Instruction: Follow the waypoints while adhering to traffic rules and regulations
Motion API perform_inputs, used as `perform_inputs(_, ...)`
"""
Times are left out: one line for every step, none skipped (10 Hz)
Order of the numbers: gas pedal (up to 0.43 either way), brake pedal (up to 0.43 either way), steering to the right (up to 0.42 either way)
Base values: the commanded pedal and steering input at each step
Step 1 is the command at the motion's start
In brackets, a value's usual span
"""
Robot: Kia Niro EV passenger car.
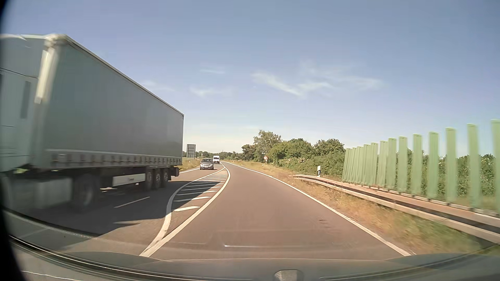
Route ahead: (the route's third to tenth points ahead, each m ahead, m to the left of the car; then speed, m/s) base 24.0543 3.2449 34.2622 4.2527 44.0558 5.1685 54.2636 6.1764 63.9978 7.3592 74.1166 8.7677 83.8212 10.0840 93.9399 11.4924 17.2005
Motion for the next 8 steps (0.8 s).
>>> perform_inputs(0.299,0.024,-0.020)
perform_inputs(0.268,0.024,-0.020)
perform_inputs(0.248,0.024,-0.019)
perform_inputs(0.248,0.024,-0.020)
perform_inputs(0.240,0.024,-0.020)
perform_inputs(0.240,0.024,-0.020)
perform_inputs(0.240,0.024,-0.019)
perform_inputs(0.240,0.024,-0.019)
